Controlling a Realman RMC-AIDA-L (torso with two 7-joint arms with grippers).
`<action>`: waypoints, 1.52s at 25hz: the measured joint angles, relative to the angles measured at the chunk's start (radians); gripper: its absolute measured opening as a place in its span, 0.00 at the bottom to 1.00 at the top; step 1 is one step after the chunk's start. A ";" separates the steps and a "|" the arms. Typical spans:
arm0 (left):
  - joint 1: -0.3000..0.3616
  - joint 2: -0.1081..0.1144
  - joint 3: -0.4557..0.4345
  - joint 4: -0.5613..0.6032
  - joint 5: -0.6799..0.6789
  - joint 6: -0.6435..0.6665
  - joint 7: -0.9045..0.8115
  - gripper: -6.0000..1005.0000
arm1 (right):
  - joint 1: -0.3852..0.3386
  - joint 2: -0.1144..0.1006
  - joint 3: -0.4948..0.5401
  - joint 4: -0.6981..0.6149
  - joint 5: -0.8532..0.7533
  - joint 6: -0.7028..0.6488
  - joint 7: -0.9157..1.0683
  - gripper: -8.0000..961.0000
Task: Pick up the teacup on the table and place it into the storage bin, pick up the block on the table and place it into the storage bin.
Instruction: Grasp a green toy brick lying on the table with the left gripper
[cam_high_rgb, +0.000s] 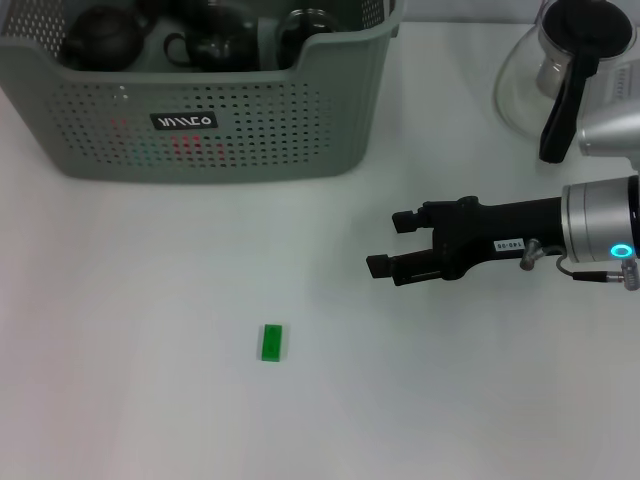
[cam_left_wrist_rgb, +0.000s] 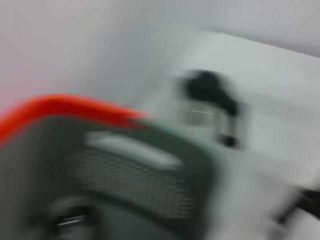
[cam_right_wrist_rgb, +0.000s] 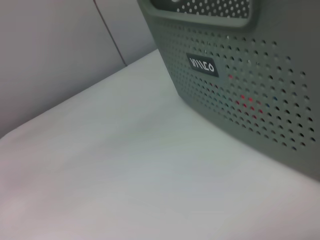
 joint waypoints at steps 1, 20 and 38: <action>0.008 -0.024 0.015 0.040 -0.010 0.067 0.048 0.50 | 0.000 -0.001 0.000 0.000 0.000 0.000 0.001 0.95; 0.266 -0.189 0.863 0.138 0.167 -0.039 0.155 0.95 | 0.011 -0.003 0.008 0.000 0.000 0.005 0.015 0.95; 0.197 -0.189 1.006 -0.094 0.202 -0.247 0.124 0.92 | 0.017 -0.003 0.009 -0.006 0.002 0.018 0.015 0.95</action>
